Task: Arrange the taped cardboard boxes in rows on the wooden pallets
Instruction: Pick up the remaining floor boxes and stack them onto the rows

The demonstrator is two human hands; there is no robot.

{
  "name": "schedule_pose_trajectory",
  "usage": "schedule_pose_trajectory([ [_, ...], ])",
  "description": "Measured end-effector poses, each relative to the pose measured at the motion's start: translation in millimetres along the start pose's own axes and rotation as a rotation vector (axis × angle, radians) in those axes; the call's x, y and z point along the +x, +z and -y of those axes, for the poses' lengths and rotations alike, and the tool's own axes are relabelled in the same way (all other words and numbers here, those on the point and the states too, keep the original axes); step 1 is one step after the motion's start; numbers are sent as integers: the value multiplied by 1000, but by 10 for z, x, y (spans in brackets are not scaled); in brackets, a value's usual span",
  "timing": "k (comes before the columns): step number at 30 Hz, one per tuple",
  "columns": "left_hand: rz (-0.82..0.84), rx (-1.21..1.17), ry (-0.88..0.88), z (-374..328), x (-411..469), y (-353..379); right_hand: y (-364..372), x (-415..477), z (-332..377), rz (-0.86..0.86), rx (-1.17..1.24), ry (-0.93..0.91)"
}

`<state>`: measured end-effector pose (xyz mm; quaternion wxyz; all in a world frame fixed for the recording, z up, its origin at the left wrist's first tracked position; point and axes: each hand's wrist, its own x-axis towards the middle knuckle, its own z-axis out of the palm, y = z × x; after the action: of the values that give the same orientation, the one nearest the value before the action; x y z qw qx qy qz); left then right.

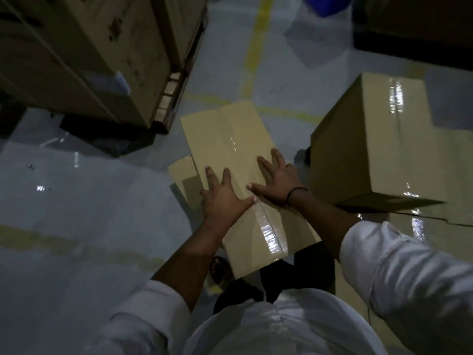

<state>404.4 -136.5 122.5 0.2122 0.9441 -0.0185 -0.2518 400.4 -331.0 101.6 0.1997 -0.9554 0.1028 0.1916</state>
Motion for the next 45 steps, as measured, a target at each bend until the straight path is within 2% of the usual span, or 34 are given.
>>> schedule_pose_trajectory([
  [12,-32,130,120,-667,-1072,154,-216,-1305,-503,-123,140,128],
  [24,-51,47,31,-919,-2470,969,48,-2624,-1182,-165,37,70],
  [28,-91,36,50,-952,-2925,1165,46,-3112,-1296,-216,33,53],
  [45,-25,127,290,-977,-4367,1704,488,-4917,-1689,-393,38,245],
])
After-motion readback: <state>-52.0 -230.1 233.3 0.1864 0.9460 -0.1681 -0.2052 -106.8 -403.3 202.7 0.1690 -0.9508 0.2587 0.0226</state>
